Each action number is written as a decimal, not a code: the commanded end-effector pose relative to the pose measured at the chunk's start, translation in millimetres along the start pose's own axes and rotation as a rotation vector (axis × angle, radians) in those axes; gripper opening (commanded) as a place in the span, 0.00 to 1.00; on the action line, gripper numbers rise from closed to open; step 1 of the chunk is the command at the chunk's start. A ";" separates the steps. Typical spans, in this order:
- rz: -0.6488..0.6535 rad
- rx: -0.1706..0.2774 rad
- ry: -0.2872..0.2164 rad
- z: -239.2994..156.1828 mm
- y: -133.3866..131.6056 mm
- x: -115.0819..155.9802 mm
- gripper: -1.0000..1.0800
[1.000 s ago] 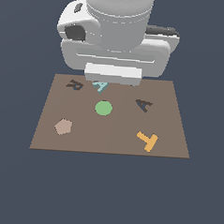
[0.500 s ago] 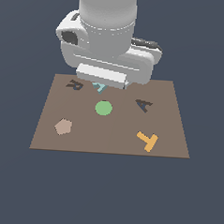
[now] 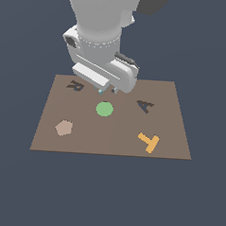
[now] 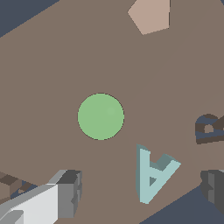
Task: Insert a designated object into the corresponding slot on a board.
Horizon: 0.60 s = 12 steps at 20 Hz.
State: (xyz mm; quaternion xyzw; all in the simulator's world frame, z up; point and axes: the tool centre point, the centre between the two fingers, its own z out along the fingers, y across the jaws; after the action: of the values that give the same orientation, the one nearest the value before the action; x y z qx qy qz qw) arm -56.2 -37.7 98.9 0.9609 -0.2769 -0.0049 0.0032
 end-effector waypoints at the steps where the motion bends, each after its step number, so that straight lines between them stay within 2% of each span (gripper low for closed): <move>1: 0.085 0.002 0.002 11.3 7.7 -6.0 0.96; 12: 0.318 0.008 0.006 44.0 24.9 -26.2 0.96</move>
State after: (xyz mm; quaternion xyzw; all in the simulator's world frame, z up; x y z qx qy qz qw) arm -89.6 -45.0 58.3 0.9100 -0.4147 -0.0009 0.0013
